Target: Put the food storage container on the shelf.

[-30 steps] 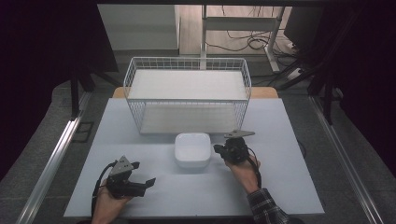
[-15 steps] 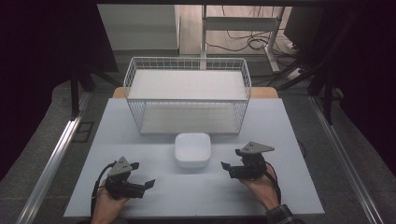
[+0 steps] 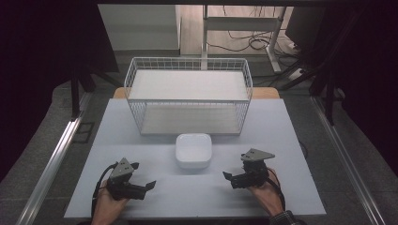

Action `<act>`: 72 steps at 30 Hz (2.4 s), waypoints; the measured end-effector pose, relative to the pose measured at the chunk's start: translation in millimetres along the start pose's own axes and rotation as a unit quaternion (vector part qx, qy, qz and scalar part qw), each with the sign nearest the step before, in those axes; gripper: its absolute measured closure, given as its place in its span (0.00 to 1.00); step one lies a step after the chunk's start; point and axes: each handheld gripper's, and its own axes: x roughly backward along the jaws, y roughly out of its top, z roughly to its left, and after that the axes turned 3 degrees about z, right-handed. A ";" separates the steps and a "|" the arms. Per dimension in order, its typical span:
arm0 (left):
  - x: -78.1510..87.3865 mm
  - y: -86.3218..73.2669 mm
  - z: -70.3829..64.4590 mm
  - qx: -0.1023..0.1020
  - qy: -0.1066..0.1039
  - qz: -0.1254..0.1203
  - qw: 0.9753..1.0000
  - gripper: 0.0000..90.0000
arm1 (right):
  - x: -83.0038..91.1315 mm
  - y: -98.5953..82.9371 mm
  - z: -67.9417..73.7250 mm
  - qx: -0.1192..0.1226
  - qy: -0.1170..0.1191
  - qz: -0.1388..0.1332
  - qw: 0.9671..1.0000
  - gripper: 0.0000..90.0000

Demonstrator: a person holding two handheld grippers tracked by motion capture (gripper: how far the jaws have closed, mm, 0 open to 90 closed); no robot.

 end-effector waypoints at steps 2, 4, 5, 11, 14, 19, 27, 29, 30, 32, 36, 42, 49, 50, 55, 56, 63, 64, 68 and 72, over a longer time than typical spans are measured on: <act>0.1 0.3 0.3 0.004 -0.003 -0.001 1.000 0.03 | 0.4 0.7 -0.1 0.000 -0.001 -0.001 1.000 0.02; 0.3 0.9 0.3 0.010 -0.004 -0.003 1.000 0.03 | 0.3 1.1 -0.1 0.000 -0.003 -0.001 1.000 0.02; 0.5 1.6 0.4 0.012 -0.006 -0.005 1.000 0.03 | 0.6 1.6 -0.1 0.001 -0.006 0.000 1.000 0.02; -4.2 11.2 1.7 0.016 -0.014 -0.007 1.000 0.03 | 3.2 8.3 -2.8 -0.009 -0.013 -0.016 1.000 0.01; -5.9 15.4 1.8 0.016 -0.016 -0.008 1.000 0.03 | 3.3 9.6 -3.9 -0.017 -0.008 -0.022 1.000 0.01; -10.8 25.1 3.5 0.022 -0.023 -0.004 0.999 0.02 | 0.5 15.2 -4.0 -0.021 0.002 -0.027 0.999 0.01; -16.2 46.3 4.9 0.025 -0.033 -0.005 0.999 0.03 | -6.0 29.4 -3.0 -0.017 0.004 -0.027 0.999 0.01; -18.5 53.8 3.2 0.015 -0.026 -0.005 1.000 0.06 | -7.9 32.0 -1.3 -0.014 -0.004 -0.023 1.000 0.01; -19.9 57.8 3.0 0.011 -0.023 -0.004 1.000 0.06 | -9.2 33.4 -1.0 -0.011 -0.010 -0.019 1.000 0.01; -23.2 65.4 3.6 0.009 -0.026 -0.010 1.000 0.08 | -10.8 36.4 -0.4 -0.015 -0.017 -0.016 1.000 0.00; -35.4 80.1 3.7 0.007 -0.034 -0.011 0.999 0.08 | -12.7 46.5 -0.4 -0.029 -0.011 -0.023 0.999 0.00; -48.8 95.4 2.8 0.003 -0.048 -0.012 0.999 0.07 | -22.5 57.9 0.8 -0.040 0.002 -0.014 0.999 0.04; -65.4 112.6 2.8 0.000 -0.050 -0.010 0.999 0.08 | -37.0 77.4 7.0 -0.033 0.019 -0.018 0.999 0.16; -68.0 113.5 3.9 0.005 -0.051 -0.008 0.999 0.09 | -39.9 79.6 7.2 -0.033 0.020 -0.014 0.999 0.17; -80.4 112.3 8.8 0.014 -0.061 0.003 0.998 0.14 | -54.2 82.2 5.1 -0.044 0.035 0.004 0.998 0.19; -88.6 109.4 11.1 0.015 -0.064 0.019 0.998 0.15 | -60.9 81.4 4.0 -0.048 0.042 0.012 0.998 0.20; -95.0 103.0 17.6 0.051 -0.138 0.025 0.989 0.23 | -69.8 78.1 -1.8 -0.089 0.089 0.035 0.991 0.29; -93.7 102.0 16.8 0.051 -0.142 0.025 0.988 0.25 | -69.7 77.4 -2.3 -0.093 0.104 0.040 0.989 0.29; -82.4 97.7 14.6 0.066 -0.141 0.023 0.987 0.44 | -60.3 72.7 -1.3 -0.118 0.111 0.054 0.985 0.40; -71.3 93.1 12.2 0.074 -0.141 0.020 0.987 0.62 | -49.0 67.7 -0.1 -0.134 0.118 0.058 0.982 0.56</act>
